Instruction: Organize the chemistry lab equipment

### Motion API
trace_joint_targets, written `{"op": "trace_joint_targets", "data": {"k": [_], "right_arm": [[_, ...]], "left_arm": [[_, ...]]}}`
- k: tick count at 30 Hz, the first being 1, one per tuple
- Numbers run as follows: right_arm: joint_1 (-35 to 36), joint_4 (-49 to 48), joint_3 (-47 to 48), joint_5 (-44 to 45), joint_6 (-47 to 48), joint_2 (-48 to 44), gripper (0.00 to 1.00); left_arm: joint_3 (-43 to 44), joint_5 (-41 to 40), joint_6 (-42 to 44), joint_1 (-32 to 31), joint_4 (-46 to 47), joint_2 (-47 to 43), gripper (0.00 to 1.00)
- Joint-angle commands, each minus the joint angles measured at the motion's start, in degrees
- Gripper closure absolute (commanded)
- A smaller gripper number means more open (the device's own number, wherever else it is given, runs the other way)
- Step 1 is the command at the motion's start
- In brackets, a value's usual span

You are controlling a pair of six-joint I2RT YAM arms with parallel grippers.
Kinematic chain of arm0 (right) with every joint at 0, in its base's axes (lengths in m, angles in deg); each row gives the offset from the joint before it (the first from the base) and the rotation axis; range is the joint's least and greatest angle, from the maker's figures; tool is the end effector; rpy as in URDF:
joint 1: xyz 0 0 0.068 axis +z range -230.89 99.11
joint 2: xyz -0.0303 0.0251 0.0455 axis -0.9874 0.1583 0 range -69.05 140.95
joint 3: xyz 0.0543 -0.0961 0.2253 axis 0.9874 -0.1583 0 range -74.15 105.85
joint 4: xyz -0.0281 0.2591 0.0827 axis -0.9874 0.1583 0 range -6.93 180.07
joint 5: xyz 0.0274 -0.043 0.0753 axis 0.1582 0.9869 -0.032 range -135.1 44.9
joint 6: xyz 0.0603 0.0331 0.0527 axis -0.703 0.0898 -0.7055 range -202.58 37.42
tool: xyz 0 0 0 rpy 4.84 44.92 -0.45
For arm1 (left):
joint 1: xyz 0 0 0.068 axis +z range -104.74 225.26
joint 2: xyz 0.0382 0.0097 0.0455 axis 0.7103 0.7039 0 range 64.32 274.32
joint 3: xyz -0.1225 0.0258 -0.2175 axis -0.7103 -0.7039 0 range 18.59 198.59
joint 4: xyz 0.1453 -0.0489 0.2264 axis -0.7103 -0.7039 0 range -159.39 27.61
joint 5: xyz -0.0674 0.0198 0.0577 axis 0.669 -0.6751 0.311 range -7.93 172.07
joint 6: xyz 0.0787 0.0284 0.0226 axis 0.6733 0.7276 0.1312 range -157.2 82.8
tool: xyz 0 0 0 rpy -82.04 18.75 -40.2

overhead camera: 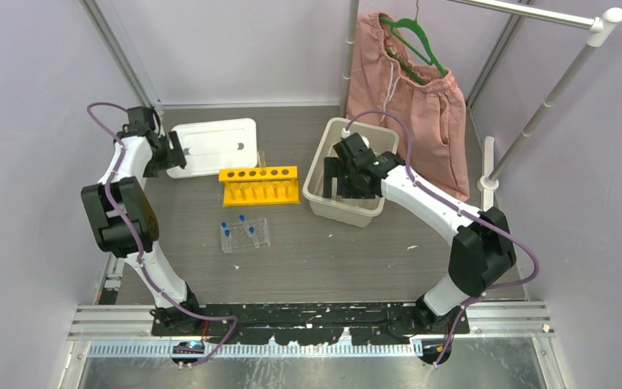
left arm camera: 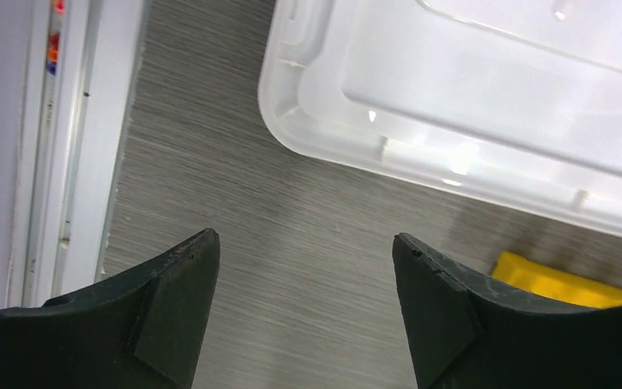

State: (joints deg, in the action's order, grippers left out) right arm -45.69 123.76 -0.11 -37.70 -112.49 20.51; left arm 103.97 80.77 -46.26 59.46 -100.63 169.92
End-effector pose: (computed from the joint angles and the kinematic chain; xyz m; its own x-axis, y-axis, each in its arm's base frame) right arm 0.3047 0.2028 0.2190 -0.8445 0.0094 -0.5355 -0.1061 0.9771 0.1844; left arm 0.4128 0.1062 0.1848 -0.7755 -0.3586 -0.5196 -0.3837 0.9213 -0.0632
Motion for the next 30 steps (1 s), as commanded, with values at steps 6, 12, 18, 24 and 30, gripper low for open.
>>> {"op": "trace_joint_targets", "data": {"k": [6, 12, 18, 24, 30], "right_arm": [[0.6, 3.2, -5.0, -1.7, -1.0, -2.8, 0.25], [0.6, 9.1, -5.1, 0.2, -1.1, -7.6, 0.26], [0.6, 14.2, -1.0, 2.0, -1.1, -11.0, 0.23], [0.7, 17.1, 2.5, 3.2, -1.1, -13.6, 0.25], [1.0, 18.4, 3.2, 3.1, -1.4, -15.5, 0.28]], "left_arm": [[1.0, -11.1, -0.4, 0.0, 7.7, 3.8, 0.22], [0.4, -11.1, -0.3, 0.8, 10.5, 6.8, 0.23], [3.2, -10.2, -1.1, 1.3, 10.4, 10.5, 0.32], [5.1, -7.7, -2.2, 1.8, 10.0, 13.3, 0.44], [5.7, -5.8, -4.2, 1.9, 10.5, 13.7, 0.48]]}}
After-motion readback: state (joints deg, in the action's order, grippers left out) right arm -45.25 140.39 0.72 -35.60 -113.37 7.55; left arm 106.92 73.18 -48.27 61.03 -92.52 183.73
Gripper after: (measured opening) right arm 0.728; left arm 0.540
